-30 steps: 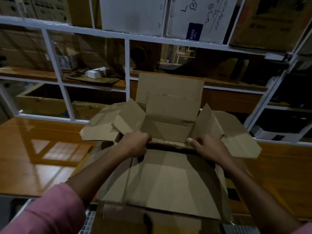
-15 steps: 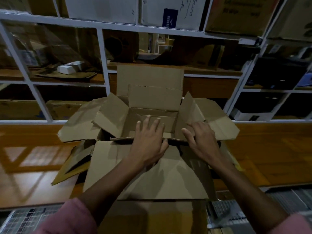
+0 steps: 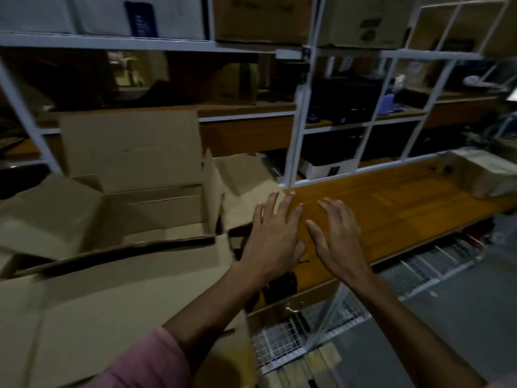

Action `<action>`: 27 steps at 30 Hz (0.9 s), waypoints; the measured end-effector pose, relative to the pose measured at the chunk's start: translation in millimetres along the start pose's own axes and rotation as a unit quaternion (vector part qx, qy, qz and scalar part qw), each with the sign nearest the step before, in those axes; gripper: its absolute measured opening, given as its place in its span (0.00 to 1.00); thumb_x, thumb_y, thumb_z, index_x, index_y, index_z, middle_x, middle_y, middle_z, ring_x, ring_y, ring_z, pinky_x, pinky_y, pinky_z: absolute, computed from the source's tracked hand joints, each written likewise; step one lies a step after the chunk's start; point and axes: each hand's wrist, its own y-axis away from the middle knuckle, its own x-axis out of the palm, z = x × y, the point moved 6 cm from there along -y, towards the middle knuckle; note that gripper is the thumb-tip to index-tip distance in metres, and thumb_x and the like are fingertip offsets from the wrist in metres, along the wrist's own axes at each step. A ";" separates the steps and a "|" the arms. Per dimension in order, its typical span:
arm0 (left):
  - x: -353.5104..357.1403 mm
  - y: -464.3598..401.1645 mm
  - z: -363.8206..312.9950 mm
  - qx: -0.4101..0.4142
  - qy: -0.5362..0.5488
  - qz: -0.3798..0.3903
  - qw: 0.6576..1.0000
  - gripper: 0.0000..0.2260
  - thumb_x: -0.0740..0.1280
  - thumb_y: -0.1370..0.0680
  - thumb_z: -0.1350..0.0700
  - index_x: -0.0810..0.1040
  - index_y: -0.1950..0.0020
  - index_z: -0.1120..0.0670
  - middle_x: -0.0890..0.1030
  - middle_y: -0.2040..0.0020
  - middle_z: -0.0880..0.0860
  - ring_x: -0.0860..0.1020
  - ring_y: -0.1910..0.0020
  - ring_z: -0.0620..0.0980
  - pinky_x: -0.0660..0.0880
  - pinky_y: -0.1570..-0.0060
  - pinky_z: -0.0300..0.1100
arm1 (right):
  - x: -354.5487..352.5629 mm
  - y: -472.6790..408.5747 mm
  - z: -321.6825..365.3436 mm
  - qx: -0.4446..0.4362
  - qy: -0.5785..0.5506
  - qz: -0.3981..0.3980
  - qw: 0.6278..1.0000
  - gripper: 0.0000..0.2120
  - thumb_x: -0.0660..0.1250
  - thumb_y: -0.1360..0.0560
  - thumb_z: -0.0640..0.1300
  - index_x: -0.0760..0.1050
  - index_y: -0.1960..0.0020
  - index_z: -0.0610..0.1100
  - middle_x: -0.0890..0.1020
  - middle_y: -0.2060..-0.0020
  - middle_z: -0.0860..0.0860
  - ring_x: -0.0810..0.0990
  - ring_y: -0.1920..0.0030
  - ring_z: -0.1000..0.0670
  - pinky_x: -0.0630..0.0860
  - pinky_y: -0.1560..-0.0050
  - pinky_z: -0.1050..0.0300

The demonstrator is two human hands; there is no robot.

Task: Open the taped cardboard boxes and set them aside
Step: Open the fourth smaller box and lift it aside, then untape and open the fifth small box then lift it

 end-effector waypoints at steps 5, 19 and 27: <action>54.6 -62.7 -92.8 0.033 0.009 0.049 0.998 0.32 0.63 0.19 0.45 0.57 0.18 0.53 0.48 0.16 0.56 0.43 0.18 0.61 0.49 0.23 0.66 | -64.8 17.3 -129.5 0.066 0.026 -0.028 0.997 0.32 0.54 0.19 0.65 0.71 0.29 0.41 0.73 0.31 0.42 0.70 0.30 0.39 0.70 0.33 0.37; 185.3 -205.7 -272.2 0.096 0.033 0.100 0.990 0.32 0.61 0.18 0.43 0.54 0.18 0.52 0.47 0.16 0.55 0.40 0.18 0.60 0.45 0.22 0.66 | -158.9 38.3 -385.3 0.168 0.071 -0.025 0.983 0.33 0.51 0.19 0.68 0.71 0.30 0.45 0.76 0.34 0.44 0.72 0.34 0.42 0.71 0.36 0.41; 259.1 -303.8 -290.0 0.102 0.034 0.093 0.990 0.31 0.62 0.18 0.43 0.55 0.18 0.51 0.48 0.16 0.56 0.41 0.19 0.61 0.46 0.23 0.68 | -132.3 -6.4 -470.1 0.187 0.060 -0.010 0.980 0.30 0.54 0.19 0.65 0.70 0.29 0.44 0.75 0.33 0.44 0.71 0.33 0.43 0.70 0.35 0.42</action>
